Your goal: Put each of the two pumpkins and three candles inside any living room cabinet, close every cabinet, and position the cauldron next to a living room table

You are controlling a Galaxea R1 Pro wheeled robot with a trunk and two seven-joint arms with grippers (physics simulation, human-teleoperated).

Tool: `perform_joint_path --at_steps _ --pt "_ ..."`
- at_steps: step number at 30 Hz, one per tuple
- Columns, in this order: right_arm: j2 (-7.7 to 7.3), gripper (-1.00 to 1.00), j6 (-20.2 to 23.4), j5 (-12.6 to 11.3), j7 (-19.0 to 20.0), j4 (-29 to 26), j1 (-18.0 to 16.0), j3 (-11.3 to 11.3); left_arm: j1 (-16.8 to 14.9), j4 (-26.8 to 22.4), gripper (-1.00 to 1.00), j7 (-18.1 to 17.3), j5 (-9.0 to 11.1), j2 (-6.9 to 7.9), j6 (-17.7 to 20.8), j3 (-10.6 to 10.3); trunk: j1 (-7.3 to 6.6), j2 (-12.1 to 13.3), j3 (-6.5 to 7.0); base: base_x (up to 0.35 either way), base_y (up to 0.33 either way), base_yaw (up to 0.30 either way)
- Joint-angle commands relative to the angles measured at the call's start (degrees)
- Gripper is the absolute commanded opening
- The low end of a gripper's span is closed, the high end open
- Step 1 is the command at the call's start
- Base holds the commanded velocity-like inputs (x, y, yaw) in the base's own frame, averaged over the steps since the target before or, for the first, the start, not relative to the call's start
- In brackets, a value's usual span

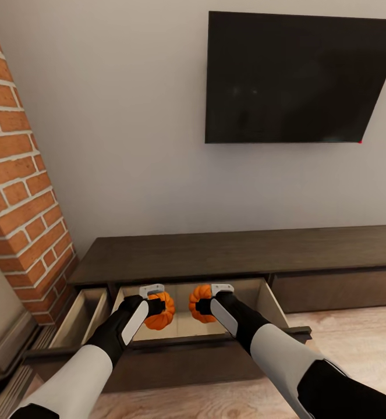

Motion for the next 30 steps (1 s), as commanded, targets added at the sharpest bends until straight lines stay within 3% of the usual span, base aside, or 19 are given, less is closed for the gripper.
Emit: perform_joint_path --at_steps 1,20,30 --pt "-0.02 -1.0 0.12 -0.51 -0.58 -0.1 -0.07 0.47 -0.04 -0.08 -1.0 0.6 0.53 0.04 0.14 -0.22 0.01 -0.03 -0.06 0.16 0.0 0.0" --pt "0.02 -1.0 0.11 -0.46 -0.58 -0.05 -0.07 0.47 0.0 -0.08 -1.0 0.69 0.39 0.04 0.06 -0.22 0.01 -0.03 -0.06 0.044 0.0 0.0" --pt "0.03 -1.0 0.11 -0.46 -0.58 -0.01 -0.07 0.47 0.05 0.06 -1.0 0.68 0.65 0.04 0.05 -0.3 2.2 -4.04 -1.85 0.0 0.0 0.0"
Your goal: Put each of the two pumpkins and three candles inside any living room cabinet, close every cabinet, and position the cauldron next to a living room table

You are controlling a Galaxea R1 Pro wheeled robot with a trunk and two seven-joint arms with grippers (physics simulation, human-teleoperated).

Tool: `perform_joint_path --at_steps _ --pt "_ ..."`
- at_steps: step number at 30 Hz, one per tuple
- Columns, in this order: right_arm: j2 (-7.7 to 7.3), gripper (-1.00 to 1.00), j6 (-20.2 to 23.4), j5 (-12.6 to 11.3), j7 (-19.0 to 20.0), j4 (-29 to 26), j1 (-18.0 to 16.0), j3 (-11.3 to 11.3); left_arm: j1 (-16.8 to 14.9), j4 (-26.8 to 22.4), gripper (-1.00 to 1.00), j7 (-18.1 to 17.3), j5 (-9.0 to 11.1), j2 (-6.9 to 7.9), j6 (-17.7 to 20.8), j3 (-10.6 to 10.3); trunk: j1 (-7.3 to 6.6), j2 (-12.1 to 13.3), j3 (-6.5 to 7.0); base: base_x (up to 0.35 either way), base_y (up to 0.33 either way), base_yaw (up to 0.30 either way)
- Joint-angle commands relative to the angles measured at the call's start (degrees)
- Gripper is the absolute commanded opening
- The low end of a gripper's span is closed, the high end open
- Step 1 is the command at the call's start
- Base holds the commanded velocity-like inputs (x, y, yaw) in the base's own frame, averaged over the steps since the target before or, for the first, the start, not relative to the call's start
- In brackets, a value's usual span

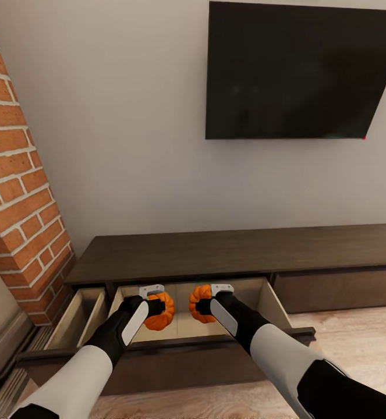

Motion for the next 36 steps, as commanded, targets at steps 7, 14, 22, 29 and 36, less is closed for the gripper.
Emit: perform_joint_path --at_steps 7,14,22,29,36 --pt "-0.04 -1.0 0.09 -0.52 -0.57 -0.11 -0.07 0.47 -0.05 0.13 -1.0 0.51 0.46 0.03 0.06 -0.23 1.53 -2.85 -1.31 0.0 0.0 0.0" --pt "-0.04 -1.0 0.09 -0.52 -0.57 -0.11 -0.07 0.47 -0.05 0.23 -1.0 0.47 0.34 0.03 0.01 -0.23 2.85 -5.26 -2.39 0.0 0.0 0.0" --pt "-0.04 -1.0 0.09 -0.52 -0.57 -0.14 -0.07 0.47 -0.05 -0.05 -1.0 0.51 0.32 0.03 -0.06 -0.3 2.85 -5.26 -2.39 0.032 0.0 0.0" --pt "-0.04 -1.0 0.09 -0.44 -0.57 -0.12 -0.07 0.47 -0.04 0.02 -1.0 0.5 0.34 0.03 -0.07 -0.31 2.85 -5.26 -2.39 0.197 0.0 0.0" --pt "-0.01 -1.0 0.09 -0.43 -0.57 -0.11 -0.07 0.47 -0.04 -0.06 -1.0 0.54 0.26 0.03 -0.09 -0.31 2.91 -5.3 -2.83 0.012 0.0 0.0"
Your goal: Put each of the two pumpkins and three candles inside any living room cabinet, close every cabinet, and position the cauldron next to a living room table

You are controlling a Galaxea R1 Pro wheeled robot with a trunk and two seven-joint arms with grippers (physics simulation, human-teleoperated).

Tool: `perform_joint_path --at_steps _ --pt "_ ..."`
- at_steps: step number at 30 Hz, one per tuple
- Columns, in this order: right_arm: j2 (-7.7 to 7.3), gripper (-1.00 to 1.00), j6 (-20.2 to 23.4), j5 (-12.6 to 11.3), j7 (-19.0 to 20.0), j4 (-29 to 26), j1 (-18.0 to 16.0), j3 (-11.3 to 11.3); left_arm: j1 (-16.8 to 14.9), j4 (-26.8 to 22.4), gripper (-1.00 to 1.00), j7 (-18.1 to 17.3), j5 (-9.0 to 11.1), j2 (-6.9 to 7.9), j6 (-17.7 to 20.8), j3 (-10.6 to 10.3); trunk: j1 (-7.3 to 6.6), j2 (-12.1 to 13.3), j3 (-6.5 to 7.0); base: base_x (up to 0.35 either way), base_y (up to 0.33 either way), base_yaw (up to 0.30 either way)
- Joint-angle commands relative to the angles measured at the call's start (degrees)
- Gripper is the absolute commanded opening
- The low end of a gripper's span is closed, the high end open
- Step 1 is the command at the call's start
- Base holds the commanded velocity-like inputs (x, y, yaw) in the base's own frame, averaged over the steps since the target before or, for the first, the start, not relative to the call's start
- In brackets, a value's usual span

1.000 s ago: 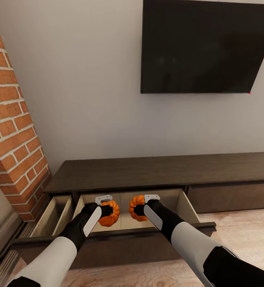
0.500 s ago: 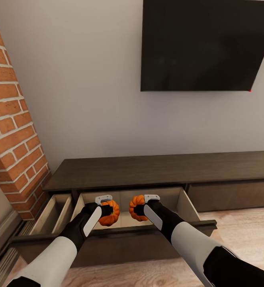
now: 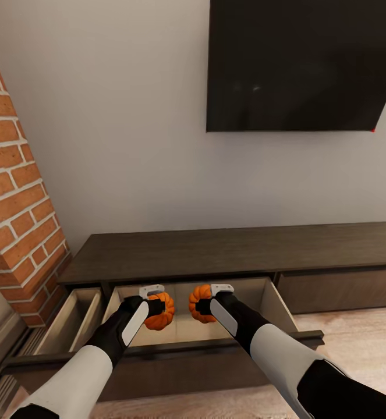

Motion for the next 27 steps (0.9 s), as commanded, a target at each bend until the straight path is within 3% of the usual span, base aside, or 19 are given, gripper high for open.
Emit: perform_joint_path --at_steps 1,20,27 --pt "-0.04 -1.0 0.1 -0.46 -0.58 -0.11 -0.07 0.47 -0.04 -0.1 -1.0 0.59 0.55 0.03 0.12 -0.22 0.01 -0.05 -0.28 0.0 0.0 0.0" --pt "0.01 -1.0 0.1 -0.46 -0.58 -0.11 -0.07 0.49 -0.04 0.08 -1.0 0.6 0.62 0.03 0.13 -0.31 0.5 -0.3 -4.49 0.0 0.0 0.0" --pt "0.01 -1.0 0.14 -0.39 -0.58 -0.11 -0.07 0.54 -0.04 -0.26 -1.0 0.63 0.56 0.03 0.13 -0.31 0.5 -0.3 -4.49 0.0 0.0 0.0"
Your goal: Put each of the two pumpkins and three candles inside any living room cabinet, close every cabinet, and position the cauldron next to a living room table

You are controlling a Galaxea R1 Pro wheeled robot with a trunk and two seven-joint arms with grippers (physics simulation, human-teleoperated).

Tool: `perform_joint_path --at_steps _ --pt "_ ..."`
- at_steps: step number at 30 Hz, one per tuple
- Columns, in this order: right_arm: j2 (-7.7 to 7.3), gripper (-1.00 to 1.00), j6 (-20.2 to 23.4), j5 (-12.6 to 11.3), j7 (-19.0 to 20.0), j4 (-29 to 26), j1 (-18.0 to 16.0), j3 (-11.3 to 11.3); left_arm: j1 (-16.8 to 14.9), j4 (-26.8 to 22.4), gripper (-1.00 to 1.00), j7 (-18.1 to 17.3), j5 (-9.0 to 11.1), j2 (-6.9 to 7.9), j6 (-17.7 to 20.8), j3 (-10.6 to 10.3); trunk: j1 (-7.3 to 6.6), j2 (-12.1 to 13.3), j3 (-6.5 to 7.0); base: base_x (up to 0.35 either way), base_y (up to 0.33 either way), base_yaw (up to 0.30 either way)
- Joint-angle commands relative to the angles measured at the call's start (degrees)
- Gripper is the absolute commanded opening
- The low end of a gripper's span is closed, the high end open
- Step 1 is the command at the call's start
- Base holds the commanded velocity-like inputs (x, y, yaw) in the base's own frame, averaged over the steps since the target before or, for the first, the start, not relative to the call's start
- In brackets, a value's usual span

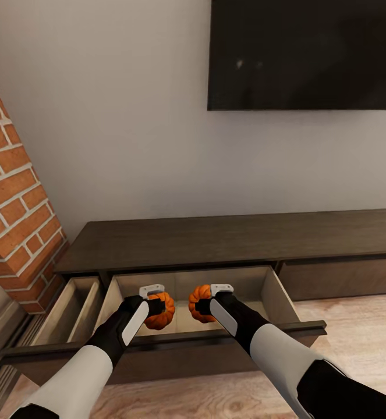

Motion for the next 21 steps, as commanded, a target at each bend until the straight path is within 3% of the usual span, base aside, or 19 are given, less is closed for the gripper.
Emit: perform_joint_path --at_steps 1,18,19,21 --pt "-0.05 -1.0 0.13 -0.58 -0.58 -0.09 -0.06 0.48 -0.03 -0.09 -1.0 0.58 0.56 0.04 0.13 -0.22 -0.01 -0.02 -0.05 0.0 0.0 0.0" --pt "-0.05 -1.0 0.15 -0.57 -0.58 -0.09 -0.06 0.47 -0.03 0.06 -1.0 0.58 0.55 0.04 0.22 -0.22 -0.01 -0.02 -0.05 0.035 0.0 0.0" --pt "-0.05 1.0 0.15 -0.57 -0.59 -0.09 -0.06 0.46 -0.03 0.07 -1.0 0.58 0.55 0.04 0.22 -0.22 -0.01 -0.02 -0.05 0.0 0.0 0.0" --pt "-0.05 1.0 0.15 -0.57 -0.64 -0.09 -0.06 0.42 -0.03 0.06 -1.0 0.58 0.51 0.04 0.22 -0.22 -0.01 -0.02 -0.05 0.0 0.0 0.0"
